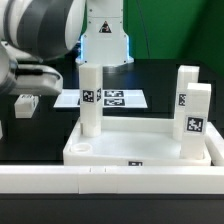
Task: Assemble desk
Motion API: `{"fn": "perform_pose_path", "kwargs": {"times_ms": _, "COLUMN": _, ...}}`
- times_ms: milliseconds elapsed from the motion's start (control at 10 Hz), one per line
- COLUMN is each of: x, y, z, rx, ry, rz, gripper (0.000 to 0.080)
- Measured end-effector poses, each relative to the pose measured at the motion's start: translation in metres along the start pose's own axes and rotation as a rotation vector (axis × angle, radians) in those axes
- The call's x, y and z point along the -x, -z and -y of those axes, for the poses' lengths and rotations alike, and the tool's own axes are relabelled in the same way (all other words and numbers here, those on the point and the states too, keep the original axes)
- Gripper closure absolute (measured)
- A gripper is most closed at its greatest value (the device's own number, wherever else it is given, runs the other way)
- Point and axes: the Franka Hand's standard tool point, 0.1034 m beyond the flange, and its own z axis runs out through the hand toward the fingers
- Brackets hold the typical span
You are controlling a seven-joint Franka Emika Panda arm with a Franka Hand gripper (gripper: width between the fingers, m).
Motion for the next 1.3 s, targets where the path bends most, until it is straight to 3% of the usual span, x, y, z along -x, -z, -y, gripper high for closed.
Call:
{"fn": "perform_pose_path", "kwargs": {"times_ms": 300, "x": -0.008, "y": -0.009, "z": 0.011, "rx": 0.008, "ry": -0.016, "rz": 0.012, "gripper": 0.0150}}
{"fn": "perform_pose_path", "kwargs": {"times_ms": 600, "x": -0.014, "y": -0.010, "z": 0.008, "rx": 0.017, "ry": -0.016, "rz": -0.013, "gripper": 0.0150}}
{"fn": "perform_pose_path", "kwargs": {"times_ms": 800, "x": -0.014, "y": -0.010, "z": 0.008, "rx": 0.017, "ry": -0.017, "rz": -0.013, "gripper": 0.0389}}
{"fn": "perform_pose_path", "kwargs": {"times_ms": 900, "x": -0.014, "y": -0.010, "z": 0.008, "rx": 0.017, "ry": -0.017, "rz": -0.012, "gripper": 0.0389}}
{"fn": "perform_pose_path", "kwargs": {"times_ms": 1000, "x": -0.013, "y": -0.010, "z": 0.008, "rx": 0.017, "ry": -0.017, "rz": -0.012, "gripper": 0.0512}}
{"fn": "perform_pose_path", "kwargs": {"times_ms": 1300, "x": -0.013, "y": -0.010, "z": 0.007, "rx": 0.016, "ry": -0.017, "rz": -0.012, "gripper": 0.0512}}
